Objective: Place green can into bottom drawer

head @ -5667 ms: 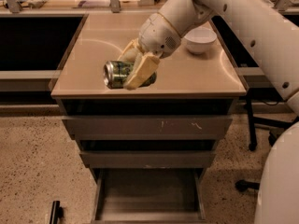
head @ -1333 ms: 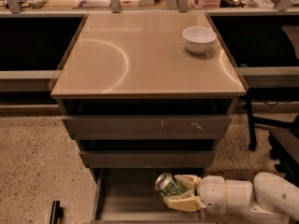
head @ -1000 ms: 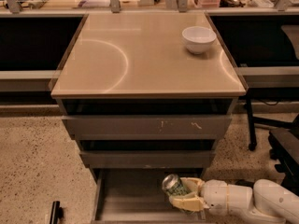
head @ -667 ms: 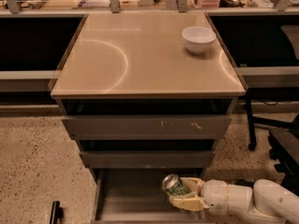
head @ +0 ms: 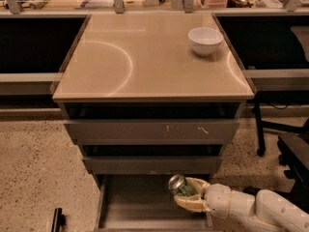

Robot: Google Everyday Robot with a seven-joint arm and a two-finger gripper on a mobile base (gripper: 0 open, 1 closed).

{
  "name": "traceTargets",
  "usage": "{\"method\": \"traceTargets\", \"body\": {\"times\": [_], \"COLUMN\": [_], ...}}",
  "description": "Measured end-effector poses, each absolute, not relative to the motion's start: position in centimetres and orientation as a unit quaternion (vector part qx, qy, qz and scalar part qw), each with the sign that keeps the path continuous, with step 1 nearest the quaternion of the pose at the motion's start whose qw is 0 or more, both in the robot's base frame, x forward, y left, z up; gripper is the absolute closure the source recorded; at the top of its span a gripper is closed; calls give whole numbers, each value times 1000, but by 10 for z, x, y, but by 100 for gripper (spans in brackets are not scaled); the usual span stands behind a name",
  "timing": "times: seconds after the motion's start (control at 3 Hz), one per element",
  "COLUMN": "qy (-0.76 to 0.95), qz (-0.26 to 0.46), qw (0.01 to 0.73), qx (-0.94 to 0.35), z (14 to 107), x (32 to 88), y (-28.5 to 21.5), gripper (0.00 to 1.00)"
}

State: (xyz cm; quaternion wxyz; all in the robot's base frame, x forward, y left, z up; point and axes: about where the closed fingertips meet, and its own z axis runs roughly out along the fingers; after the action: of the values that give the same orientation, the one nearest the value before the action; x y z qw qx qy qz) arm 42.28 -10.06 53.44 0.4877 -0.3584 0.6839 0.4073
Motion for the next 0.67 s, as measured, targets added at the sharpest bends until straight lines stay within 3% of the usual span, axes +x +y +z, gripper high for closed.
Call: {"method": "traceTargets", "body": {"times": [0.33, 0.67], "qy": [677, 676], "qz": [403, 401], "qw": [494, 496], "qx": [-369, -369], "z": [484, 485], "x": [475, 476], "y": [-107, -107], "gripper": [100, 100]}}
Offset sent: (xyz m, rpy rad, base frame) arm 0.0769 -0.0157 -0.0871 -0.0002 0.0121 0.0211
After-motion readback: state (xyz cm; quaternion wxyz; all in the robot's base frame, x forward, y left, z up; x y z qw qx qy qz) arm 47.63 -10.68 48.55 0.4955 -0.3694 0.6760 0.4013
